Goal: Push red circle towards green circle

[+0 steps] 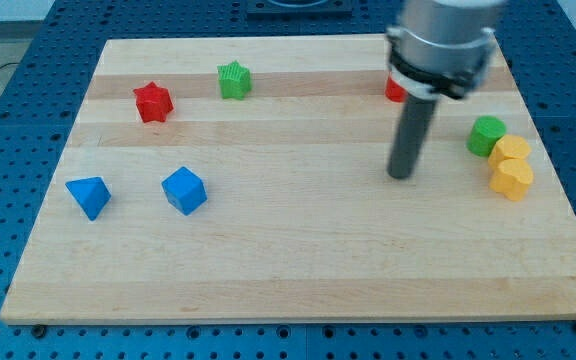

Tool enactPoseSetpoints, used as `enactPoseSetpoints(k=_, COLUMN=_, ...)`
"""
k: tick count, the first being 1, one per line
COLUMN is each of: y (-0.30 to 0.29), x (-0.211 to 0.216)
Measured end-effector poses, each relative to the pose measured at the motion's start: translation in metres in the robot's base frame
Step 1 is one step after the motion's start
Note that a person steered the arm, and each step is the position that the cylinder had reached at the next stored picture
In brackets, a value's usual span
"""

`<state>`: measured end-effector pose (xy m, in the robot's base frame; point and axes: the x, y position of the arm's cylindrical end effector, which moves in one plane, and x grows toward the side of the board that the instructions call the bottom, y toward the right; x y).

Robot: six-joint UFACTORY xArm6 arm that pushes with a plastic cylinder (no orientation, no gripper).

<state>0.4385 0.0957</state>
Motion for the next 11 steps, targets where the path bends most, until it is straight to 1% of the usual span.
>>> enactPoseSetpoints(k=1, y=-0.051, x=-0.049)
enactPoseSetpoints(k=2, y=-0.063, x=-0.104)
enactPoseSetpoints(k=3, y=-0.052, x=-0.142)
enactPoseSetpoints(k=5, y=0.045, x=-0.144)
enactPoseSetpoints(k=6, y=0.074, x=-0.140)
enactPoseSetpoints(k=7, y=0.088, x=-0.140)
enactPoseSetpoints(k=8, y=0.093, x=-0.153)
enactPoseSetpoints(k=9, y=0.100, x=-0.150)
enactPoseSetpoints(k=11, y=0.112, x=-0.125)
